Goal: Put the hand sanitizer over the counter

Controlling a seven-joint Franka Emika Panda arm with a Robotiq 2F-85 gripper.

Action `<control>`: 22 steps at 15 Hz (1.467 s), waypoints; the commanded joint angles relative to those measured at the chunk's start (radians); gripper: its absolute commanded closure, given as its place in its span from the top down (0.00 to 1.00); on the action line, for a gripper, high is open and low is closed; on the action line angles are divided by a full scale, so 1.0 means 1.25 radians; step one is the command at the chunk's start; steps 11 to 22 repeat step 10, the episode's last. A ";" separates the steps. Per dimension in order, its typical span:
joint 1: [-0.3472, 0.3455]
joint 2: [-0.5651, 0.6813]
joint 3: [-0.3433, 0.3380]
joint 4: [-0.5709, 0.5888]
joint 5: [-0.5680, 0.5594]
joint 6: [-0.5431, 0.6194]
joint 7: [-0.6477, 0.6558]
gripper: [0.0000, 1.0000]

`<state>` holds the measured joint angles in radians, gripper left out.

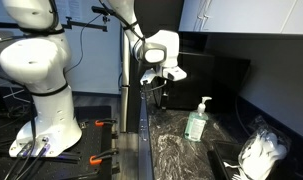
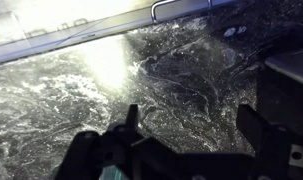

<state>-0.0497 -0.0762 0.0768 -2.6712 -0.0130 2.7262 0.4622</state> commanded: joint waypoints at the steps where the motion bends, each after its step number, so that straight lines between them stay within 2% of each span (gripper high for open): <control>1: 0.006 -0.142 -0.016 -0.037 0.016 -0.145 -0.009 1.00; 7: -0.018 -0.269 -0.008 -0.040 0.003 -0.344 0.020 1.00; 8: -0.015 -0.214 -0.006 -0.017 0.005 -0.306 0.009 1.00; 10: -0.020 -0.242 -0.005 -0.022 0.006 -0.330 0.008 1.00; 22: -0.020 -0.242 -0.005 -0.022 0.006 -0.330 0.008 1.00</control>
